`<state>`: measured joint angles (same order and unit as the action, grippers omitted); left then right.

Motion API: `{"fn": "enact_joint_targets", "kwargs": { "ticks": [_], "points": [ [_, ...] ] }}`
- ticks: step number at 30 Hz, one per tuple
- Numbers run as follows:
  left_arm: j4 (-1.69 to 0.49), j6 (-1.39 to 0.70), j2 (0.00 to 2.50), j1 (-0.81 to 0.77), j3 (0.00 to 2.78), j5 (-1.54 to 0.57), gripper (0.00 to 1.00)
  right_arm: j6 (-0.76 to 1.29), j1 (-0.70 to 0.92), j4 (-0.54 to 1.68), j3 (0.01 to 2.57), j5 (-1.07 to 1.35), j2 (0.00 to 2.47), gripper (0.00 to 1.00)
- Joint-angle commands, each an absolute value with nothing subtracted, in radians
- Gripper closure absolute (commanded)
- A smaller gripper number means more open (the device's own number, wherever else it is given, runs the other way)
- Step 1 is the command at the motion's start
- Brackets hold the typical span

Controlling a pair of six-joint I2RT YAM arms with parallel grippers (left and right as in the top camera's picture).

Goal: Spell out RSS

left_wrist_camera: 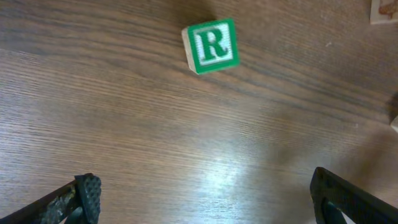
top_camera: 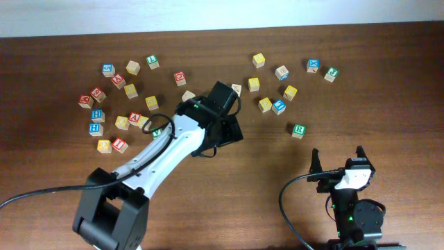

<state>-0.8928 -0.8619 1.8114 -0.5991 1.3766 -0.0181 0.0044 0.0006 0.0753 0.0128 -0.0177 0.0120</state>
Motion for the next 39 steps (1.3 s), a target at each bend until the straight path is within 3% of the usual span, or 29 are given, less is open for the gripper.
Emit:
{"fn": "enact_joint_targets", "kwargs": {
  "ticks": [1,10,39],
  "points": [
    [-0.891,-0.895,1.835,-0.648,1.391,0.017,0.01,0.015,0.006,0.081,0.006,-0.012,0.004,0.02],
    [-0.913,-1.033,1.869,-0.672,1.39,0.166,0.01,0.015,0.006,0.081,0.006,-0.012,0.004,0.02],
    [-0.83,-1.065,1.986,-0.671,1.39,0.176,0.01,0.015,0.006,0.081,0.006,-0.012,0.004,0.02]
  ]
}}
